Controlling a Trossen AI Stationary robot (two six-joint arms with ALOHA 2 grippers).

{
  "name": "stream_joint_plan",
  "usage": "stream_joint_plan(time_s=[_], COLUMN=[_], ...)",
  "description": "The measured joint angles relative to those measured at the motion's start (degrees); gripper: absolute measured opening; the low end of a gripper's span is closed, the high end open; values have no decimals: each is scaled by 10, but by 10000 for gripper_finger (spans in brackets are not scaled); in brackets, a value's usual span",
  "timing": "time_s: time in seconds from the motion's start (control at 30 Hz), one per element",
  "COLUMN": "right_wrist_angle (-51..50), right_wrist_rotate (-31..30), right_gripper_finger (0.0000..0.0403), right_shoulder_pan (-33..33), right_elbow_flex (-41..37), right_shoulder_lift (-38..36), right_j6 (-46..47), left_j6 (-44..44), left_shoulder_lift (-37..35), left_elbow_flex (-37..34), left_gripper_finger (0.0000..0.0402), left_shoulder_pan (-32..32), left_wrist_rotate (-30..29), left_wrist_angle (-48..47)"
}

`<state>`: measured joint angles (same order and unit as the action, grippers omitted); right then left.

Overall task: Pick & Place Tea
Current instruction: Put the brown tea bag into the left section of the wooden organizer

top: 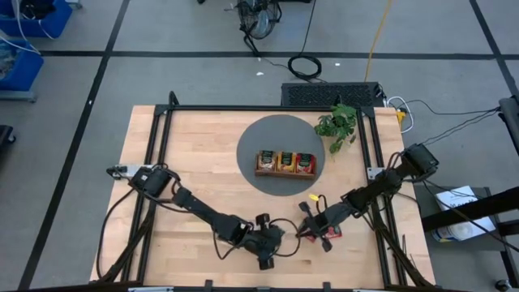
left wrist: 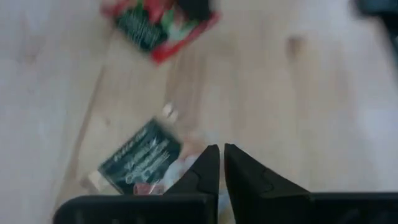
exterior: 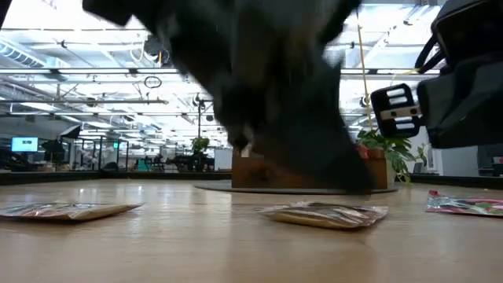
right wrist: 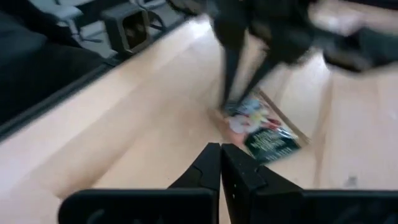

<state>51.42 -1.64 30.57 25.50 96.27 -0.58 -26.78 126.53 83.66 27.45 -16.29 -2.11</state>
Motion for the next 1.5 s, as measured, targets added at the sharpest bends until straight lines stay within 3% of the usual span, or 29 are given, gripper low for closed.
stream_joint_plan(time_s=[0.17, 0.43, 0.77, 0.87, 1.03, 1.23, 1.5], right_wrist_angle=[-13, -34, -50, -55, -87, -112, -124], right_wrist_rotate=[2, 0, 3, 12, 91, 89, 87], right_gripper_finger=[4, 21, 59, 80, 115, 138, 134], right_shoulder_pan=[-9, -9, -38, -49, -73, -73, -74], right_elbow_flex=[0, 0, 0, 0, 0, 1, 2], right_shoulder_lift=[0, 4, 4, 4, 4, 3, 2], right_j6=[35, 51, 191, 225, 297, 331, 349], left_j6=[-20, -76, -81, -82, -65, -55, -44], left_shoulder_lift=[-37, -36, -25, -16, -2, 6, 8], left_elbow_flex=[3, 2, 0, 1, 2, 2, 1], left_gripper_finger=[47, 49, 49, 49, 49, 49, 49], left_shoulder_pan=[8, 25, 21, 18, 16, 7, -3], left_wrist_rotate=[1, 1, -2, -4, -19, -46, -63], left_wrist_angle=[-48, -116, -151, -140, -119, -104, -70])
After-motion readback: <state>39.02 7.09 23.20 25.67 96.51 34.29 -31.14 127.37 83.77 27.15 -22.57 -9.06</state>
